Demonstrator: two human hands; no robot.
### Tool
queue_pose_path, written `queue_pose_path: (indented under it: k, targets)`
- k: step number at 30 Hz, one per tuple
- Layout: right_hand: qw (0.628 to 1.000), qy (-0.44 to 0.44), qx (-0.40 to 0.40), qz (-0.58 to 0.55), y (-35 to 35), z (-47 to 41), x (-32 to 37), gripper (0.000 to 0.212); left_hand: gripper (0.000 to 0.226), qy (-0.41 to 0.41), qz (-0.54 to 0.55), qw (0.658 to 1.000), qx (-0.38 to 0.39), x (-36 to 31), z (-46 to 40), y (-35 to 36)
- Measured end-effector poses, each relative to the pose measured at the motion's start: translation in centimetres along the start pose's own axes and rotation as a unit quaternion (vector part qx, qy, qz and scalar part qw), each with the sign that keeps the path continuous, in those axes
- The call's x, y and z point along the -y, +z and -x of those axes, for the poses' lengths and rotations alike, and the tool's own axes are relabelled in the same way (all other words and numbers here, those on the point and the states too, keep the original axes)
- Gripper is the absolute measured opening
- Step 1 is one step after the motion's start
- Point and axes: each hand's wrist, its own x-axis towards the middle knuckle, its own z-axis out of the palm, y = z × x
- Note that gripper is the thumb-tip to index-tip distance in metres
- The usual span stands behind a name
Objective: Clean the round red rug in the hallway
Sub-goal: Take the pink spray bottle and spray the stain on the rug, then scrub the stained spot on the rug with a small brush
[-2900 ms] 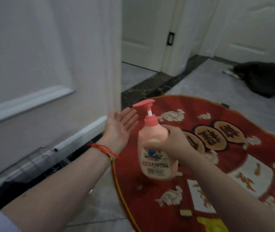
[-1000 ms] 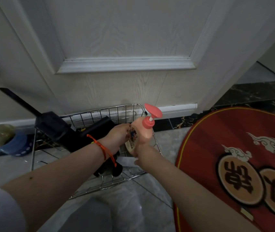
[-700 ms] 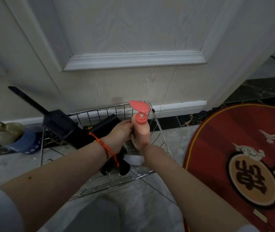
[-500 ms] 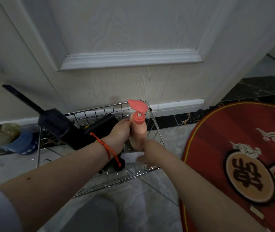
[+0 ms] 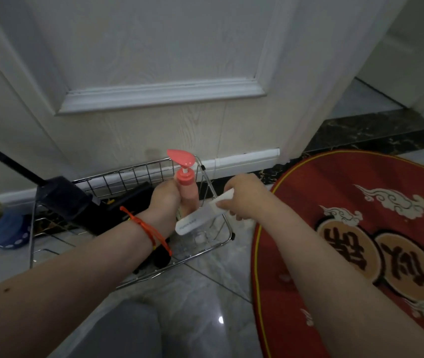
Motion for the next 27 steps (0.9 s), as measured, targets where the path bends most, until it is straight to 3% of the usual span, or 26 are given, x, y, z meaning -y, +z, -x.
queue_pose_path:
  k: [7,13,16,20,22,24,27]
  targets:
    - [0.986,0.039,-0.114,-0.113,-4.0,3.4,-4.5,0.032,0.028,0.098,0.012,0.995,-0.023,1.3,5.1,3.3]
    - [0.942,0.115,-0.218,-0.229,-3.6,7.5,-10.7,0.013,0.041,0.103,-0.036,0.992,0.059,1.7,8.1,9.0]
    - [0.887,0.172,-0.242,-0.355,-2.2,9.3,-14.1,0.019,0.04,0.08,-0.055,0.988,0.116,2.2,8.9,12.2]
    - [0.718,0.214,-0.213,-0.627,-0.8,12.0,-17.6,0.019,0.028,0.097,-0.124,0.97,0.184,4.6,8.4,16.1]
    - [0.659,0.2,-0.193,-0.699,0.2,13.2,-19.1,0.017,0.035,0.128,-0.193,0.949,0.215,6.4,7.4,17.4]
    - [0.648,0.192,-0.18,-0.715,1.4,14.2,-20.7,0.013,0.044,0.151,-0.291,0.913,0.242,8.0,6.5,18.3]
    - [0.665,0.211,-0.134,-0.704,3.0,15.3,-22.5,0.016,0.064,0.234,-0.464,0.794,0.316,10.1,4.9,18.8]
